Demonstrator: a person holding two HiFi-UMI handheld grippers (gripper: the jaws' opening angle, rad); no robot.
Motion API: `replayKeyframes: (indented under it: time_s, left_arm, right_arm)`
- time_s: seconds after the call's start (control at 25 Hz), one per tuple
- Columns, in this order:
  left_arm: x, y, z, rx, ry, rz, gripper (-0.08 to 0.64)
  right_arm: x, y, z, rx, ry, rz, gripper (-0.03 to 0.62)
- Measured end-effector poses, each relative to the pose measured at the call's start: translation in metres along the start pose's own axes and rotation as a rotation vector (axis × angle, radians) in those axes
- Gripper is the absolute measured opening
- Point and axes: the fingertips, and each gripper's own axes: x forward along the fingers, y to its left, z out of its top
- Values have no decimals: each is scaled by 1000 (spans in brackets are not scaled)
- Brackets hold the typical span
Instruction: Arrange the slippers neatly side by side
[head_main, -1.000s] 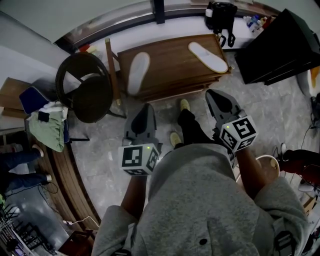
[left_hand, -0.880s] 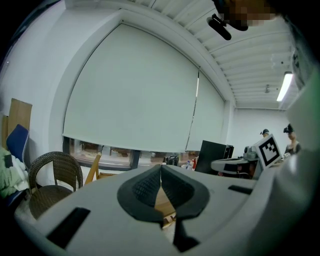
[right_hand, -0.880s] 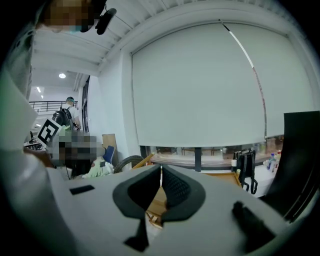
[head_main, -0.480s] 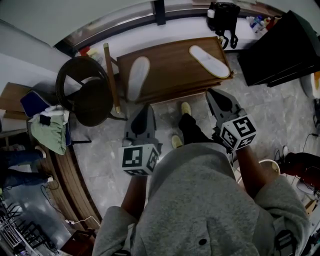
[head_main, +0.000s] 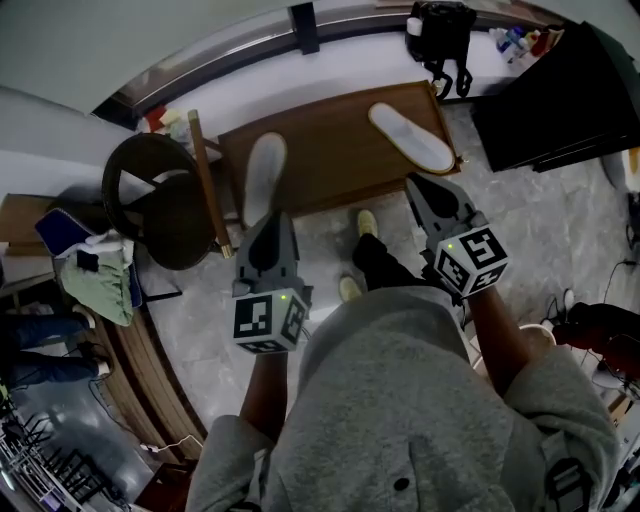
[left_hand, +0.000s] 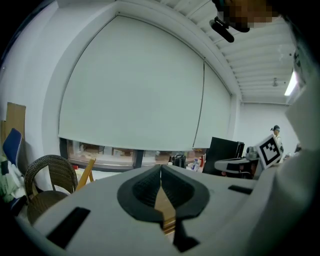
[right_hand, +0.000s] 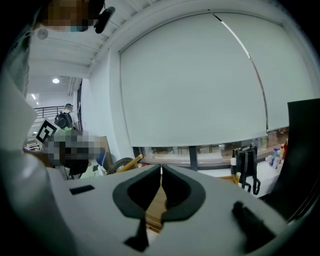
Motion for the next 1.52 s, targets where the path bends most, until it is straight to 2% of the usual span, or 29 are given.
replayKeyframes:
  time_s: [0.28,0.68,1.24,1.52]
  left_arm:
    - [37,20,7,-10,23,55,15]
    - [67,45,10,-19,62,135,17]
    - [101,46,5,22,86,218,17]
    - [121,47,2,85,107,278,17]
  right_arm:
    - [33,-28,9,18,21,21,29]
    - [71,-47,23,23,39,64,29]
    - [94,-80,28,47,36,127,29]
    - [116,-101,36,58,17,195,29]
